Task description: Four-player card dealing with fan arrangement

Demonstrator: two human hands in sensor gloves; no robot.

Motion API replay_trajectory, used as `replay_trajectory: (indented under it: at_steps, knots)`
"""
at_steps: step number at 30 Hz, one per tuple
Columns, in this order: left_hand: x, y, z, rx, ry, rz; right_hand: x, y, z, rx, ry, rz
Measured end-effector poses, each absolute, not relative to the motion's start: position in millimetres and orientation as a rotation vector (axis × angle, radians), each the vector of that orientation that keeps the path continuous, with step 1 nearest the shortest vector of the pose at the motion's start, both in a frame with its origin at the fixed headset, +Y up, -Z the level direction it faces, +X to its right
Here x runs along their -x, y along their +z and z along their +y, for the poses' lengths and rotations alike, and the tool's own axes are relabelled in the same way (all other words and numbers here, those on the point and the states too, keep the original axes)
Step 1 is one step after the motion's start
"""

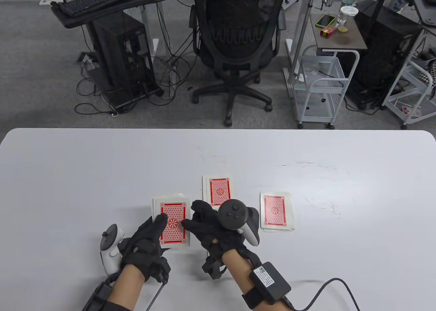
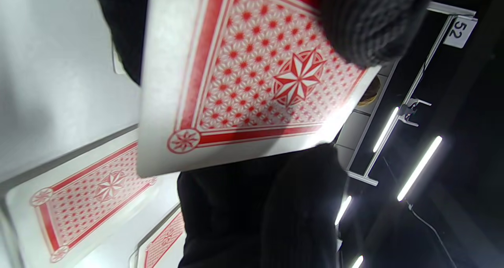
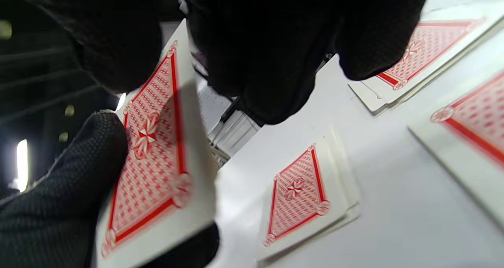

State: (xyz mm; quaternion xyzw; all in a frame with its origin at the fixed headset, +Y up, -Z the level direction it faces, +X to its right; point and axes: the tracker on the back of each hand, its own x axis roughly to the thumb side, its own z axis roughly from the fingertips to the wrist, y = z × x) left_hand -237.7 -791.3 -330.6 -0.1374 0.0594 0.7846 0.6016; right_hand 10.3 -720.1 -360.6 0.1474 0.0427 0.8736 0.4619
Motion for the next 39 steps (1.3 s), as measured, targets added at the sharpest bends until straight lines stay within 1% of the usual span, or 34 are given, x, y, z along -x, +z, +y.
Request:
replay_trajectory:
  at_steps: [2,3,5,6,8,12,16,20,24,27,35,39]
  knots:
    - [235.3,-330.7,-791.3,0.325,1.830,0.127,-13.3,-361.5,-724.6,-0.272,2.115,0.022]
    - [234.6,-330.8,-790.7,0.326,1.827,0.122,-14.7,-362.9,-725.3,-0.276,2.121,0.018]
    - [234.5,-330.9,-790.8,0.318,1.805,0.112,-17.9,-364.8,-727.6,-0.297,2.097,0.052]
    - [234.4,-331.1,-791.3,0.322,1.822,0.106,-19.2,-365.5,-728.3,-0.294,2.073,0.050]
    - [234.0,-331.7,-791.7,0.341,1.863,0.087,-22.9,-368.8,-730.4,-0.297,2.006,0.118]
    - [235.1,-333.0,-791.0,0.337,1.851,0.076,-28.7,-370.8,-731.4,-0.292,1.955,0.182]
    - [244.2,-333.0,-793.0,0.313,1.865,0.121,-44.0,-374.3,-729.8,-0.270,1.970,0.201]
    - [258.2,-333.1,-794.2,0.279,1.849,0.187,-67.6,-379.5,-731.2,-0.225,2.012,0.284]
    - [265.0,-333.8,-796.2,0.275,1.850,0.210,-83.8,-383.8,-741.0,-0.180,2.260,0.377]
    - [265.3,-333.9,-796.6,0.273,1.845,0.209,-84.0,-385.2,-750.3,-0.103,2.480,0.389]
    - [266.3,-335.0,-797.9,0.270,1.835,0.202,-64.0,-383.6,-761.6,-0.046,3.043,0.366]
    - [265.4,-335.0,-797.7,0.273,1.833,0.199,-63.2,-381.5,-752.1,-0.059,2.961,0.354]
